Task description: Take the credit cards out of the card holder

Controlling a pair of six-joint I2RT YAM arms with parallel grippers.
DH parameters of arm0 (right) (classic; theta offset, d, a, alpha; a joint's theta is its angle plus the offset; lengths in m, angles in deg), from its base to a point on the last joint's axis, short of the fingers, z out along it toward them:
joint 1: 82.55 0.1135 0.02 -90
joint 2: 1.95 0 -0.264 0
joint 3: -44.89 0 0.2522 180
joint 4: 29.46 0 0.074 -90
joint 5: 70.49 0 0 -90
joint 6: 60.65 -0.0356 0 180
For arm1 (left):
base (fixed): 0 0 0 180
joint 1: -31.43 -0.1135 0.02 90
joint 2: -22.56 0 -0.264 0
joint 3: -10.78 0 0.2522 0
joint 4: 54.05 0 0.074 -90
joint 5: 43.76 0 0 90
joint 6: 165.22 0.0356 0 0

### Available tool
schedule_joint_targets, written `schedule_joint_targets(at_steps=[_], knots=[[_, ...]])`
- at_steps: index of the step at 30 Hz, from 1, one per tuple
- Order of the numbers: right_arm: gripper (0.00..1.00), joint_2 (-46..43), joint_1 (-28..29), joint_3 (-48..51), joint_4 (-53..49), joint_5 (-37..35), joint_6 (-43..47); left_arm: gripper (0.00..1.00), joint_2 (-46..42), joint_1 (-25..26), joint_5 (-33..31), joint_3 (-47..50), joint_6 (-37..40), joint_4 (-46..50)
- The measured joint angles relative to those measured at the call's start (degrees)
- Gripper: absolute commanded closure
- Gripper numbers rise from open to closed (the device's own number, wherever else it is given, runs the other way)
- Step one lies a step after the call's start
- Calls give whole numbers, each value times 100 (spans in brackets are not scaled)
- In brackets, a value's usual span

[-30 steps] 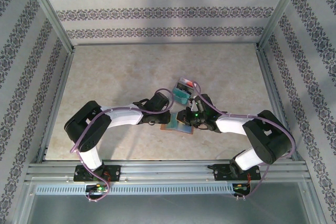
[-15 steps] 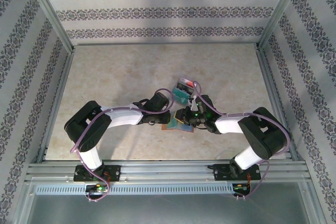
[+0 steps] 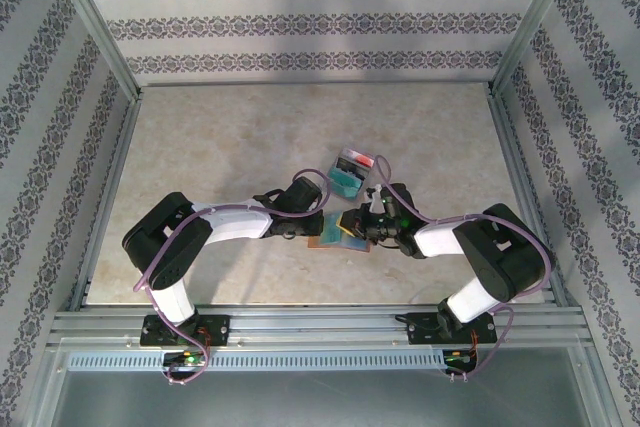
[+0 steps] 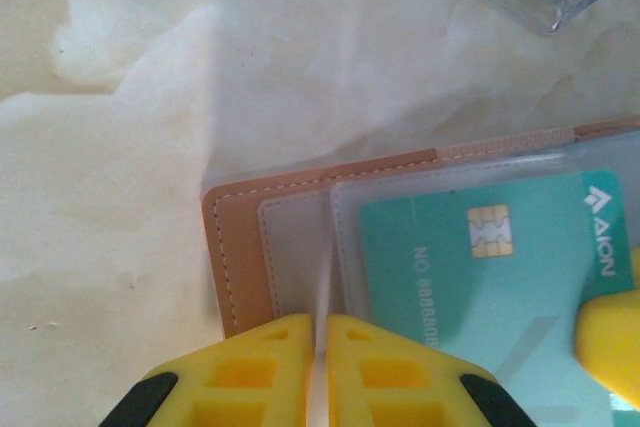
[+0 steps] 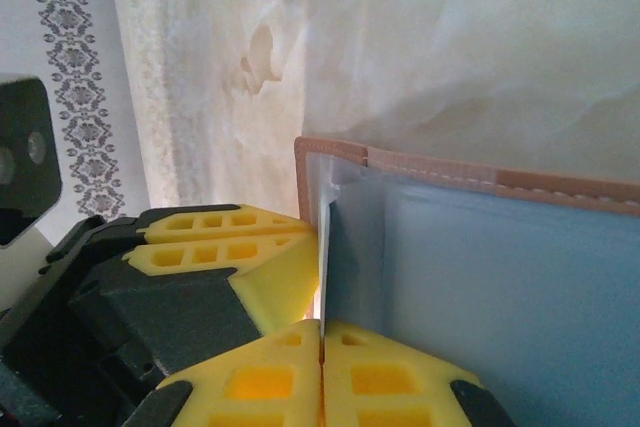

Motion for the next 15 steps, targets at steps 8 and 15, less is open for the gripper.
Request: schedule_joint_targets(at_steps=[8,15], knots=[[87,0,-140,98,262,175,-92,89,2,0,-31,0,-13,2],[91,37,-142,125,433,236,-131,89,2,-2,-37,0,-24,4]])
